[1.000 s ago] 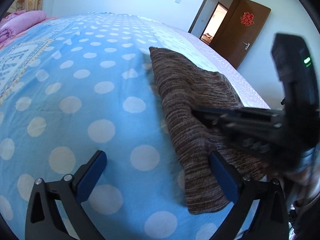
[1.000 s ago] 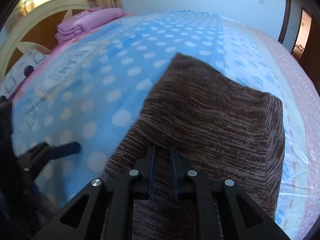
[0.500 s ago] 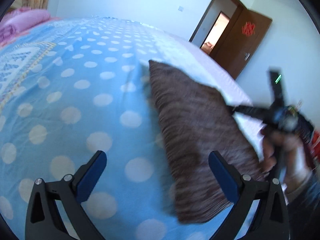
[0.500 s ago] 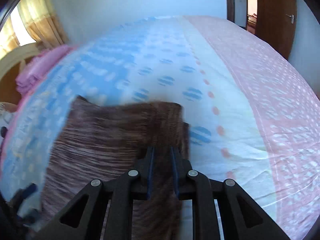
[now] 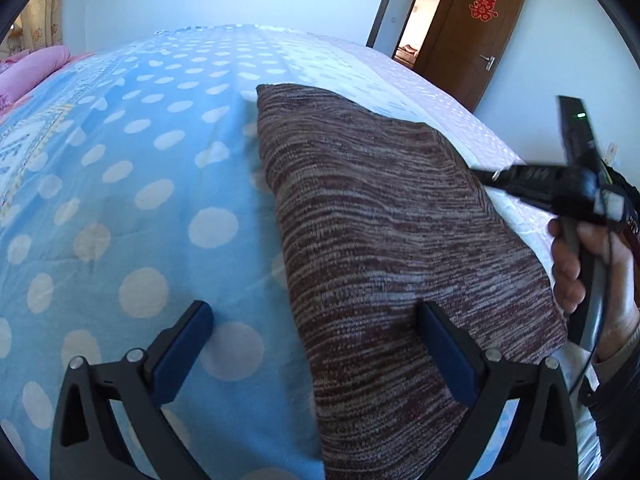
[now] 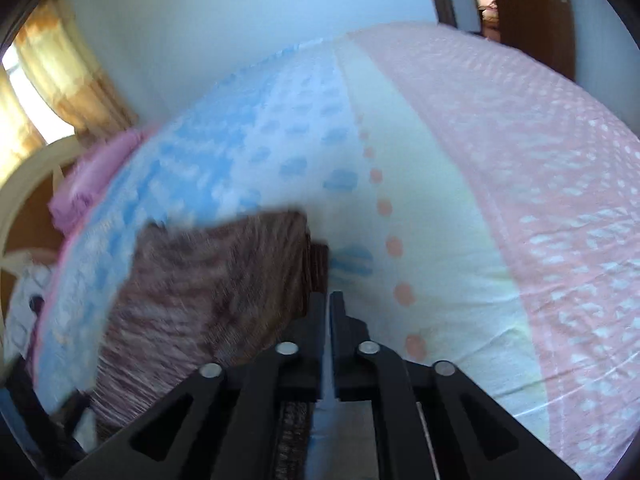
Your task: Fold small clothes
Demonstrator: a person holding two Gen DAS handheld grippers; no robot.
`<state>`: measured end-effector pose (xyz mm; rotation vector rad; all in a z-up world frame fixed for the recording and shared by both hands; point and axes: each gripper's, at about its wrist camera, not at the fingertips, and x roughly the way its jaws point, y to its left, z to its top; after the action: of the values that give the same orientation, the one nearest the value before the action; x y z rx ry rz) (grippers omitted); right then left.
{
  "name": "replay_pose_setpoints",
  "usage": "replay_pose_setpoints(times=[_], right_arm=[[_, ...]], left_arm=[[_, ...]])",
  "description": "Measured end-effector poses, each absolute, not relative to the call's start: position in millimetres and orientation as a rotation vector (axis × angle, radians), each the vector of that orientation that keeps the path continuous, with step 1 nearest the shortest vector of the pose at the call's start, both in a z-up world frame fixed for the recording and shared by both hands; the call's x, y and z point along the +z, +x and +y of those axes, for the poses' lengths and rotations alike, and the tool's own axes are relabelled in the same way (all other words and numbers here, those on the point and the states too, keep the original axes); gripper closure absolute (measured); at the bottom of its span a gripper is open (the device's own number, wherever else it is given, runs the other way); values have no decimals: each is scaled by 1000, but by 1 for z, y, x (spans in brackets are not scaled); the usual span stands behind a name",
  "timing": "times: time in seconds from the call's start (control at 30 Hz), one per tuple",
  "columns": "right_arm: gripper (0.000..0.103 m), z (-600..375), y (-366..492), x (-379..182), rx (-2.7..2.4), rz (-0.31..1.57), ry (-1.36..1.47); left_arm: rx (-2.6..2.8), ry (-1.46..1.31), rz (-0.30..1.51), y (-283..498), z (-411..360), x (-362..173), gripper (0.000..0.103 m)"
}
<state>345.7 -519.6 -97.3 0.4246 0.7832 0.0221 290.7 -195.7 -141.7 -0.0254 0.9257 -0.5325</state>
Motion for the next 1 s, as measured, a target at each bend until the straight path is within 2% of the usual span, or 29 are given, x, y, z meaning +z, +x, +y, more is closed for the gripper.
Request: replay_pose_setpoints(times=[0.03,0.07,0.23,0.4,0.63,0.83,1.0], right_arm=[[59,-518,345,-93,46,772,446],[48,-514,345,-90,78,772,462],[54,-477,360,-116,2,945,248],[53,-517,364,-132,105,860,470],[55,-524,384,-141,196,833,548],[76,-524,393,-148,267,843,601],[80,-513,393,-144,234,841,531]], left_arm=[[-534,-28,924,290,-196,-142,0],[-534,-29,923,291,-195,-141,0],[-529,-21,927,293,-197,-141,0],[-523,31,934,289,-205,-141,0],[-521,56,938,290,-210,-142,0],[-521,65,938,288,-213,-141,0],[-525,83,935,287,-217,-140,1]])
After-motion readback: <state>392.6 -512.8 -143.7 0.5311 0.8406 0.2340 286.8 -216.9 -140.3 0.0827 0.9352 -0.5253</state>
